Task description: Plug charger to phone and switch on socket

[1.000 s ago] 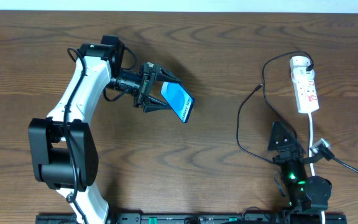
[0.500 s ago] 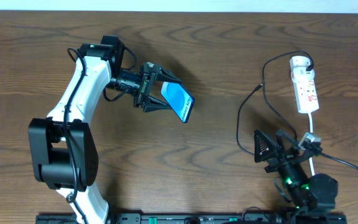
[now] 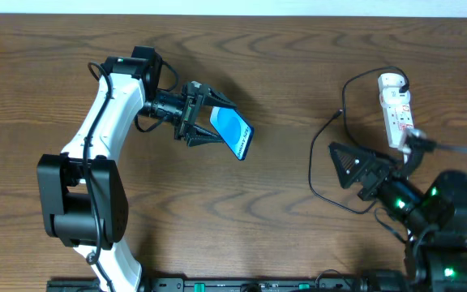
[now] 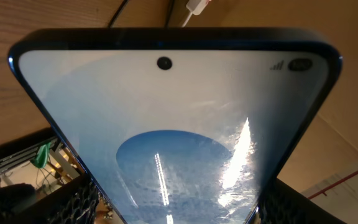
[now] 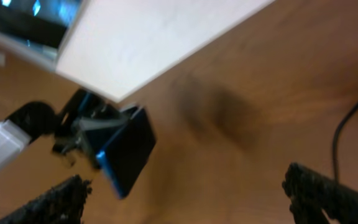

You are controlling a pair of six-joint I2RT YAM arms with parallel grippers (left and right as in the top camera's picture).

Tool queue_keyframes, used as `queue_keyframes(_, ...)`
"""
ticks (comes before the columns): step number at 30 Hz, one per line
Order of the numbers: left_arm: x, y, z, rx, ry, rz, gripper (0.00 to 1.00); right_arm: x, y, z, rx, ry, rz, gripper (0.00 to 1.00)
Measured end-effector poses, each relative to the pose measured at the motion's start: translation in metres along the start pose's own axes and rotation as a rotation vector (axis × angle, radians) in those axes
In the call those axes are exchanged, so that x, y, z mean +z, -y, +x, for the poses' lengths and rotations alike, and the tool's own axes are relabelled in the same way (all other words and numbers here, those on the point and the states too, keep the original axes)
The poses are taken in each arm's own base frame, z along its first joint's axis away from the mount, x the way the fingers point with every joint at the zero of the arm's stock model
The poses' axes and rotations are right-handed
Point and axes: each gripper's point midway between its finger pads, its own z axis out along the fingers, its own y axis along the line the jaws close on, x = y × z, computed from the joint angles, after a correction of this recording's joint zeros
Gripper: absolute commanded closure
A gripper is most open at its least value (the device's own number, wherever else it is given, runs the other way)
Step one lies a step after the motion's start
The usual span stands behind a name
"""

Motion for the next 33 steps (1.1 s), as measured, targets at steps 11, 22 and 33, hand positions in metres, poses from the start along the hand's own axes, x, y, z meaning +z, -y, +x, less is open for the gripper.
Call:
queue_keyframes(11,0.0,0.0,0.0,0.001,0.0,0.001,0.27,0.019,-0.056,0.029,-0.088,-0.182,-0.077,0.01)
queue_keyframes(22,0.0,0.0,0.0,0.001,0.0,0.0,0.26,0.082,-0.077,0.08,-0.267,-0.298,-0.081,0.01)
queue_keyframes(33,0.0,0.0,0.0,0.001,0.0,0.0,0.26,0.129,-0.074,0.11,-0.467,-0.255,0.026,0.04)
